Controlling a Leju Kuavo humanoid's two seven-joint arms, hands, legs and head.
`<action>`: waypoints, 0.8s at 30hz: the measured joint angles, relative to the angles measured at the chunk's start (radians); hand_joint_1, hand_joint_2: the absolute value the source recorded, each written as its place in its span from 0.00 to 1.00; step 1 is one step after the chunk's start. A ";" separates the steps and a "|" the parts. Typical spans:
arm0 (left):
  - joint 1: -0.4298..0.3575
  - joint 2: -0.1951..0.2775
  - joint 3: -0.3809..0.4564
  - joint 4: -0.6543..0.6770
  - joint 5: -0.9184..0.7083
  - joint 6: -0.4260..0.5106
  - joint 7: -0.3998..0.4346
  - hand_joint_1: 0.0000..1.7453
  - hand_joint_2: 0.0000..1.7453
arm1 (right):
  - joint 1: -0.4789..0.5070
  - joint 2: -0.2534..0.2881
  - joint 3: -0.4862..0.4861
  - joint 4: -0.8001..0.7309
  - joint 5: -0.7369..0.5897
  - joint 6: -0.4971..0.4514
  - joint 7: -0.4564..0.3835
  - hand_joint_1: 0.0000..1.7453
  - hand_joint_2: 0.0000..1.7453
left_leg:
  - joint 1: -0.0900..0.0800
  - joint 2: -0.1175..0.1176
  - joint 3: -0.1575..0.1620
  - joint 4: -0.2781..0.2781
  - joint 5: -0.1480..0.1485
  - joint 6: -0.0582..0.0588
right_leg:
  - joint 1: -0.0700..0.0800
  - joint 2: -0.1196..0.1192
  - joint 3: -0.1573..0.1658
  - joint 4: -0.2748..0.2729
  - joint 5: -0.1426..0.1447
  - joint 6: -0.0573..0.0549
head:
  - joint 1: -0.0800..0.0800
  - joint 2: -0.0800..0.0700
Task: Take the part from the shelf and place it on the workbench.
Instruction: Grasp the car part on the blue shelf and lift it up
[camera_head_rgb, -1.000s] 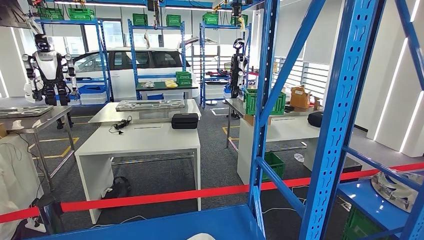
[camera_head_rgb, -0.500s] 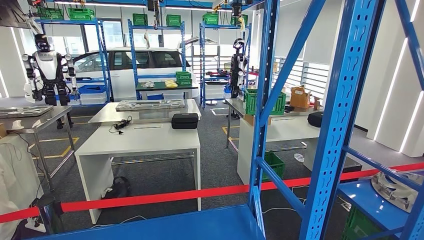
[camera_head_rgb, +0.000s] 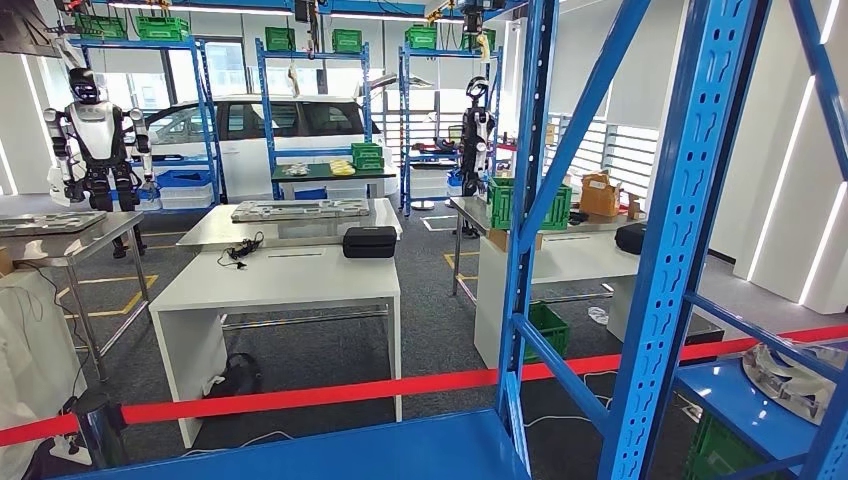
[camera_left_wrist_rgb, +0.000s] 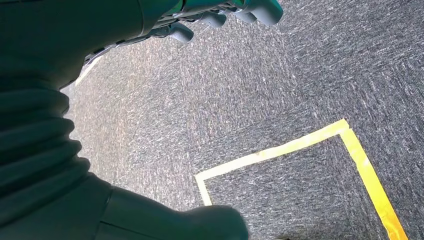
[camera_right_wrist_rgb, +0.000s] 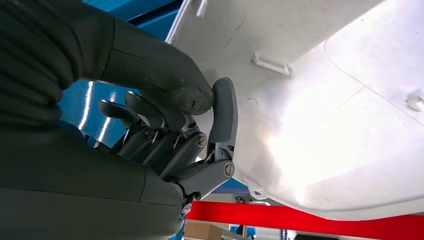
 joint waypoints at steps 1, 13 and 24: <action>0.000 0.000 0.000 0.000 0.000 0.000 0.000 0.00 1.00 | 0.000 0.000 0.000 0.000 0.000 0.000 0.000 1.00 1.00 | 0.000 0.000 0.000 0.000 0.000 0.000 | 0.000 0.000 0.000 0.000 0.000 0.000 | 0.000 0.000; -0.005 0.000 0.000 -0.002 -0.009 0.011 -0.027 0.00 1.00 | 0.000 -0.003 0.000 0.000 -0.006 -0.003 0.002 1.00 1.00 | 0.000 0.000 0.000 0.000 0.000 0.000 | 0.000 0.000 0.000 0.000 0.000 0.000 | 0.000 0.000; -0.011 -0.002 0.012 -0.002 0.017 -0.008 -0.026 0.00 1.00 | -0.015 -0.008 0.000 -0.010 0.000 -0.156 0.086 1.00 1.00 | 0.000 0.000 0.000 0.000 0.000 0.000 | 0.000 0.000 0.000 0.000 0.000 0.000 | 0.000 0.000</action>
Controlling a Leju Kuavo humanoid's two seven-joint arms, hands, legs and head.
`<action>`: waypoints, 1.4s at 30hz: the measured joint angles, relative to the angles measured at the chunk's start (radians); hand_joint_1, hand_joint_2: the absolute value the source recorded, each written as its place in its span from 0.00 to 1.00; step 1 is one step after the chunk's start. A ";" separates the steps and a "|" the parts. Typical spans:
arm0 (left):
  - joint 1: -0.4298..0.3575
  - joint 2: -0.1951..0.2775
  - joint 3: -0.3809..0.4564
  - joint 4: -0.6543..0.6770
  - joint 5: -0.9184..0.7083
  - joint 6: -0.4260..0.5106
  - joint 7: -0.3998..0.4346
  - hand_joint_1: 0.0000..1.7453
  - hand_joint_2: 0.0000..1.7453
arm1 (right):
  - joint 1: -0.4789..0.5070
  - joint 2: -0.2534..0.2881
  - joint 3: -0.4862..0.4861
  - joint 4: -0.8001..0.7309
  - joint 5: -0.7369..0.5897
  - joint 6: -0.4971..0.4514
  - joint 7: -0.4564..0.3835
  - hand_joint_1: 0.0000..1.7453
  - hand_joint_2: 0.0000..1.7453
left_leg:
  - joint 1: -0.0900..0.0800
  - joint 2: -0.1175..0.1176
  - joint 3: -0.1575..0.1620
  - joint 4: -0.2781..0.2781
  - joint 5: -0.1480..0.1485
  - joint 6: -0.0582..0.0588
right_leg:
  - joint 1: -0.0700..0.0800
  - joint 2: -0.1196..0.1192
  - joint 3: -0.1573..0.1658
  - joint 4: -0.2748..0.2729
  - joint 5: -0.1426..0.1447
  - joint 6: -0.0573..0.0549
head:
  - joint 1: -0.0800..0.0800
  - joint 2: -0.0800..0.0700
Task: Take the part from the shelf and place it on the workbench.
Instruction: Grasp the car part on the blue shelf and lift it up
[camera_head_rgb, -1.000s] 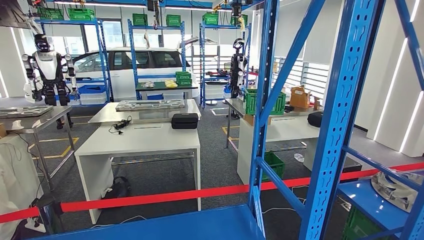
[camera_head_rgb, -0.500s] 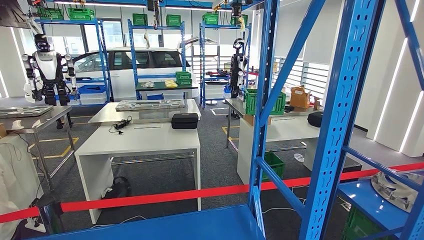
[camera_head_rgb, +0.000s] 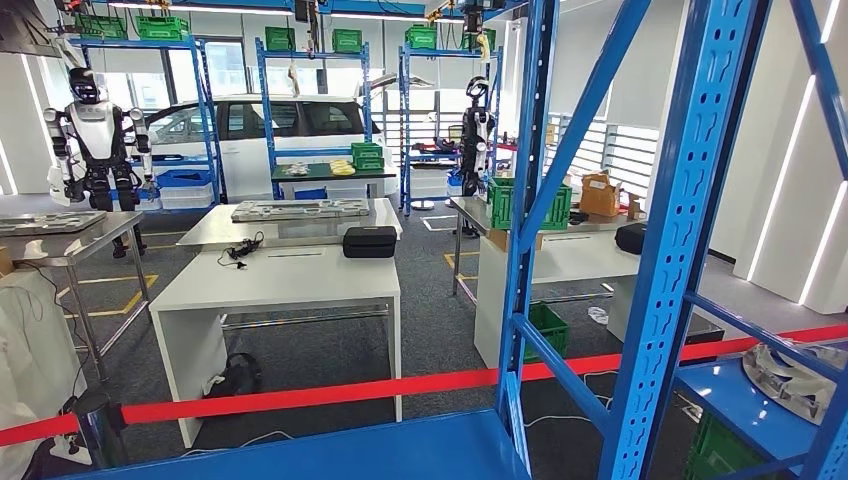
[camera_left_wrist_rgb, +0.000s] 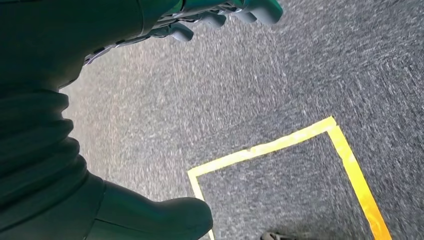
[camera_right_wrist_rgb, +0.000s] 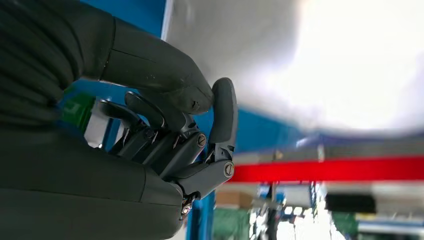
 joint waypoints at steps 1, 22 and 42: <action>0.001 -0.001 0.004 0.000 0.004 -0.001 -0.004 0.00 1.00 | -0.006 -0.002 0.000 -0.004 0.001 -0.016 0.008 1.00 1.00 | 0.000 0.000 0.000 0.000 0.000 0.000 | 0.000 0.000 0.000 0.000 0.000 0.000 | 0.000 0.000; 0.005 -0.004 0.033 0.001 0.007 -0.014 -0.008 0.00 1.00 | -0.012 -0.014 0.000 -0.131 0.026 -0.062 -0.005 1.00 1.00 | 0.000 0.000 0.000 0.000 0.000 0.000 | 0.000 0.000 0.000 0.000 0.000 0.000 | 0.000 0.000; -0.006 -0.005 0.045 -0.003 -0.041 0.010 -0.075 0.00 1.00 | 0.065 -0.001 0.000 -0.376 0.024 -0.001 -0.070 0.00 1.00 | 0.000 0.000 0.000 0.000 0.000 0.000 | 0.000 0.000 0.000 0.000 -0.001 0.000 | 0.000 0.000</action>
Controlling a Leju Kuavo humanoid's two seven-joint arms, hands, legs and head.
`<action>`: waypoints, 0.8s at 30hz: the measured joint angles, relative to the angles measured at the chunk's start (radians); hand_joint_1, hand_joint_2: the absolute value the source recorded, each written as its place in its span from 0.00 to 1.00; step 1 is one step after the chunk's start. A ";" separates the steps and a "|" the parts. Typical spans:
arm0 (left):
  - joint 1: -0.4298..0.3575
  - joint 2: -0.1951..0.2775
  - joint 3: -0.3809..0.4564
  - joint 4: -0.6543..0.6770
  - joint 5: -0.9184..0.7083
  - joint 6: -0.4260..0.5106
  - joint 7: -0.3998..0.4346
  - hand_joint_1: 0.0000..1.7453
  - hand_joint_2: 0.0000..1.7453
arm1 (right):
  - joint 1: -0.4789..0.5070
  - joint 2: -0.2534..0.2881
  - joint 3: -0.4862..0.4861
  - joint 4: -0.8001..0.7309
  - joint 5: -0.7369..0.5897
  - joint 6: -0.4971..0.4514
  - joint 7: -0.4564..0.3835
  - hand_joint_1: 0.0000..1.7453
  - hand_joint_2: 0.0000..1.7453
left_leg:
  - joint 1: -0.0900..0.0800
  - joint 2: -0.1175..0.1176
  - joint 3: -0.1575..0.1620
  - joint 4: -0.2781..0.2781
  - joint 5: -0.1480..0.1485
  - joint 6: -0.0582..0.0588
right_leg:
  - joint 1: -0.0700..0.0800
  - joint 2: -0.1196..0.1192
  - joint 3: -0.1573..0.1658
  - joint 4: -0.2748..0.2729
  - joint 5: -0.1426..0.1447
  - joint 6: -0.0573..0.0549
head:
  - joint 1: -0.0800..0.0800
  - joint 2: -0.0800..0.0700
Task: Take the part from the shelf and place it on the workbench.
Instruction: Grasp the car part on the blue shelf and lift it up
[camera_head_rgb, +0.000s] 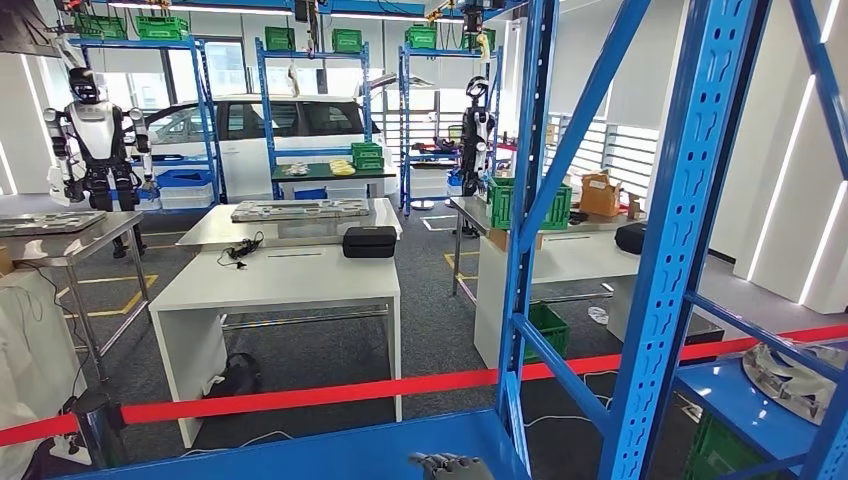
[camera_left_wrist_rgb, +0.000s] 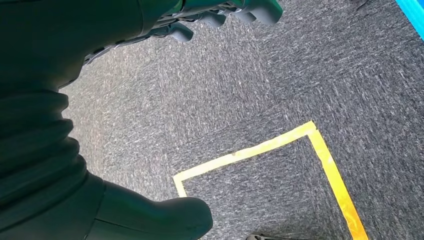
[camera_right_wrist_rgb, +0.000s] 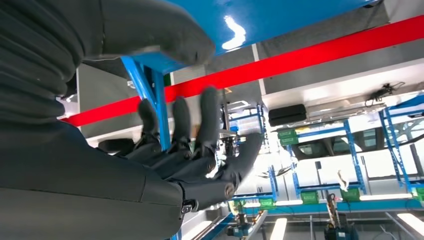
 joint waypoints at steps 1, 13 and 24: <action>-0.001 0.000 0.000 0.000 0.001 0.000 0.000 0.00 1.00 | 0.001 0.001 0.000 -0.001 0.000 0.000 0.000 0.00 1.00 | 0.000 0.000 0.000 0.000 0.000 0.000 | 0.000 0.000 0.000 0.000 0.000 0.000 | 0.000 0.000; -0.007 0.000 0.000 -0.002 0.005 -0.016 0.021 0.00 0.00 | 0.004 0.008 0.000 -0.007 -0.016 0.020 -0.026 0.00 1.00 | 0.000 0.000 0.000 0.000 0.000 0.000 | 0.000 0.000 0.000 0.000 0.000 0.000 | 0.000 0.000; -0.014 -0.004 0.008 -0.001 -0.002 -0.051 0.101 0.00 0.00 | -0.007 0.089 0.034 0.053 -0.088 0.117 -0.102 0.00 1.00 | 0.000 0.000 0.000 -0.001 0.000 -0.001 | 0.000 0.000 0.000 0.000 -0.001 -0.001 | 0.000 0.000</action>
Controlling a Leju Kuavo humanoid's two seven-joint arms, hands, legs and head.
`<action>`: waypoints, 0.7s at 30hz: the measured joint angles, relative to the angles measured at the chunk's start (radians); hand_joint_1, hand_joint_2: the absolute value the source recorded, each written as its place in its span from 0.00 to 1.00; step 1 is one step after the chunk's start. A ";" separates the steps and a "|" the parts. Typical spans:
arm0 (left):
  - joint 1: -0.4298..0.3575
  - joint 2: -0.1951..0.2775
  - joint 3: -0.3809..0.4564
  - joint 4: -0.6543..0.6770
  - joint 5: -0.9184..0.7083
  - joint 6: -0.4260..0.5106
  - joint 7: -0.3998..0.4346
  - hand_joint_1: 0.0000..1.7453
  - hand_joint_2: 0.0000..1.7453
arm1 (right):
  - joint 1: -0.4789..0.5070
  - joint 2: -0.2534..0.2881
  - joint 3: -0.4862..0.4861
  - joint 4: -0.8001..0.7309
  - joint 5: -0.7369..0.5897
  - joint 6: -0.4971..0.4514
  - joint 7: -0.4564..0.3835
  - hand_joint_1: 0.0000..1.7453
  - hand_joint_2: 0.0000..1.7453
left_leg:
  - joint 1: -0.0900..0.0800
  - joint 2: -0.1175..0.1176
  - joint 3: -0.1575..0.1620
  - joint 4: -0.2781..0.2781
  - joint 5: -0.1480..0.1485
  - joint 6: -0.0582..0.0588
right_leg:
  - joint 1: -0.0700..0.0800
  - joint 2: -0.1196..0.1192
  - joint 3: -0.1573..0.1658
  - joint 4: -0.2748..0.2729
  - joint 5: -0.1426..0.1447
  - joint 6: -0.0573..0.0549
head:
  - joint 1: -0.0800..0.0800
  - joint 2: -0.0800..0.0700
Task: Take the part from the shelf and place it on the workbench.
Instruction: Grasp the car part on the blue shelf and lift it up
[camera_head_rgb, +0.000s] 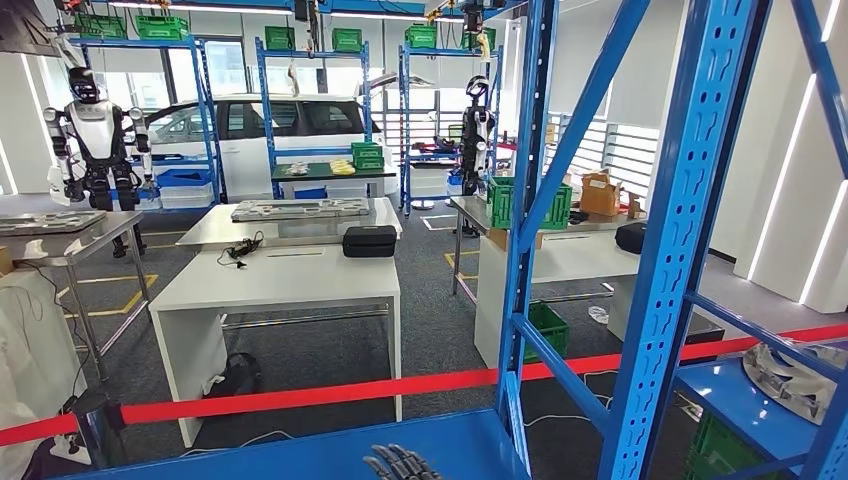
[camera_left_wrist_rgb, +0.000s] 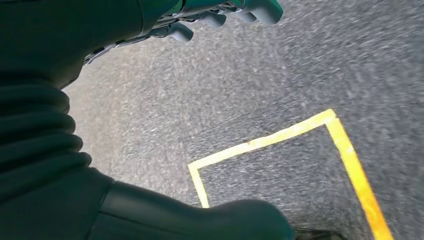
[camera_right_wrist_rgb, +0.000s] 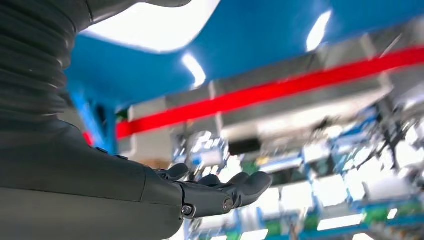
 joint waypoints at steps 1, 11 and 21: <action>0.000 0.000 0.001 0.000 -0.004 -0.004 0.013 0.00 0.00 | -0.005 0.010 0.006 0.021 -0.011 0.026 -0.010 0.00 1.00 | 0.000 0.000 0.000 0.000 0.000 0.000 | 0.000 0.000 0.000 0.000 0.000 0.000 | 0.000 0.000; -0.002 -0.003 0.008 0.001 -0.032 -0.038 0.071 0.00 0.00 | -0.010 0.088 0.086 0.253 -0.044 0.147 -0.005 0.00 1.00 | 0.000 0.000 0.001 -0.001 -0.001 -0.001 | 0.000 0.000 0.000 0.000 -0.001 -0.001 | 0.000 0.000; -0.003 -0.004 0.011 0.001 -0.049 -0.047 0.083 0.00 0.00 | -0.033 0.086 0.118 0.336 -0.065 0.246 0.076 0.00 1.00 | 0.000 0.001 0.010 -0.001 -0.004 -0.002 | 0.000 0.000 0.007 0.000 -0.005 -0.001 | 0.000 0.000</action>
